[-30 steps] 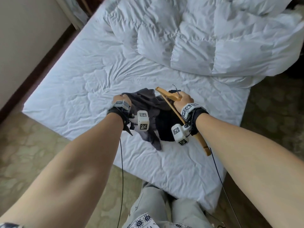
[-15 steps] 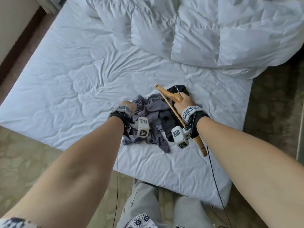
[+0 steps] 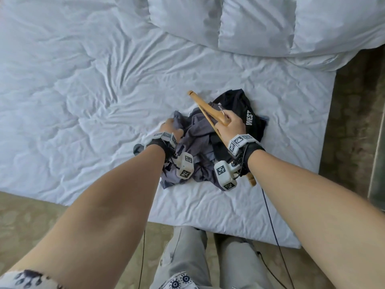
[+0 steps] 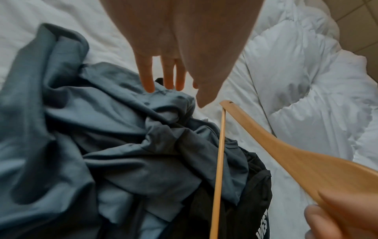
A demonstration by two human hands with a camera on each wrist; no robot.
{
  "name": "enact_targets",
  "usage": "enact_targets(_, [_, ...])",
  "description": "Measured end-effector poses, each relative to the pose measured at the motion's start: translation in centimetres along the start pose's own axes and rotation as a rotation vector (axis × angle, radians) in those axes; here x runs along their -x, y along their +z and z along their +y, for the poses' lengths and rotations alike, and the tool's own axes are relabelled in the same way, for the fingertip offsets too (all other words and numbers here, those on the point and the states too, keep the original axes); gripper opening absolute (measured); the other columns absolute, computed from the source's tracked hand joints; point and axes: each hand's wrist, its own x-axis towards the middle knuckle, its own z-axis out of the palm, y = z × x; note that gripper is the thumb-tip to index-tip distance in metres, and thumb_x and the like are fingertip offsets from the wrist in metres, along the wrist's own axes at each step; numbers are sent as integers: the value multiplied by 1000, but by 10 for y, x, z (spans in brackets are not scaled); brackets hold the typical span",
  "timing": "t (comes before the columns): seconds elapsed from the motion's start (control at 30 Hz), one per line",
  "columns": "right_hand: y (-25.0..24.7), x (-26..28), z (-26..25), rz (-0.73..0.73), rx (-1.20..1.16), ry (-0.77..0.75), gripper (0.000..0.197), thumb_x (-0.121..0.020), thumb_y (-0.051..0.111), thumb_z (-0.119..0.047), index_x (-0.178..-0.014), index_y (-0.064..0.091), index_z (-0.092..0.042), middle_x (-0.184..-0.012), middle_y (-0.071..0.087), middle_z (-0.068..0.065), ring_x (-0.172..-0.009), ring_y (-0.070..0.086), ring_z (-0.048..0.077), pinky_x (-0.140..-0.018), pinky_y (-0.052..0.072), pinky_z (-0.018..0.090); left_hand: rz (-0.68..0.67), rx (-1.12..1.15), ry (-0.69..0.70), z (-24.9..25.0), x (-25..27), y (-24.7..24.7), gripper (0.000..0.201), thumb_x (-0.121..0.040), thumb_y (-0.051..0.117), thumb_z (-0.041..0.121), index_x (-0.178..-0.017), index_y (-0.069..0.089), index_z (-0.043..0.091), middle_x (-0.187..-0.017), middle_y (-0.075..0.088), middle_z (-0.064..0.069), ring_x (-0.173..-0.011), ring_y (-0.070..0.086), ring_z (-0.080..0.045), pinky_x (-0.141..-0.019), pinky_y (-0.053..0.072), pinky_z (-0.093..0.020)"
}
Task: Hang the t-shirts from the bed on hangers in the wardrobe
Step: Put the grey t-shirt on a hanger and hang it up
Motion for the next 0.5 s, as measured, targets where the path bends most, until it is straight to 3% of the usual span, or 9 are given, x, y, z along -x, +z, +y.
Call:
enact_targets(0.1, [3,-10,7,48,-79,64,27,-73,66,-18,-99,72,-25,-76,67,-5,-71,61,17,-66,47,25,51,47,43,6,-20,6,46,-92,54,22,-136,45,12,-126,59,-11,-110,58,-30,-85,44,-31])
enact_targets(0.17, [5,-16,13,59,-133,89,22,-70,66,-21,-91,72,-26,-70,69,0,-67,63,20,-64,52,30,77,55,82,12,-33,11,47,-92,54,23,-136,46,13,-126,59,-7,-113,58,-27,-90,44,-31])
enact_targets(0.23, [8,-21,17,61,-167,98,19,-67,65,-24,-85,72,-28,-66,68,0,-65,62,20,-66,53,33,45,23,127,22,-40,16,58,-91,54,24,-146,38,15,-136,55,-5,-122,53,-27,-101,44,-36])
enact_targets(0.3, [10,-25,21,47,-193,102,17,-68,65,-24,-82,72,-29,-63,66,-1,-62,60,18,-65,52,33,-1,-29,149,31,-50,22,61,-91,53,24,-148,33,18,-140,52,-9,-126,50,-30,-103,45,-45])
enact_targets(0.37, [11,-29,24,40,-215,119,17,-69,65,-22,-83,73,-29,-59,66,-2,-58,60,14,-63,52,32,-38,-84,149,37,-58,28,59,-90,50,28,-145,31,23,-131,57,-11,-114,58,-33,-94,50,-48])
enact_targets(0.43, [11,-33,27,40,-236,142,20,-70,65,-21,-86,74,-28,-56,66,-3,-52,60,9,-61,51,29,-86,-114,124,40,-67,34,56,-91,49,28,-142,27,24,-104,62,-8,-91,64,-32,-79,55,-42])
enact_targets(0.5, [11,-36,31,35,-253,144,22,-70,66,-21,-90,74,-26,-58,67,-2,-52,61,7,-63,52,29,-93,-60,52,39,-76,42,63,-93,53,19,-148,21,18,-97,61,-4,-79,64,-25,-73,56,-36])
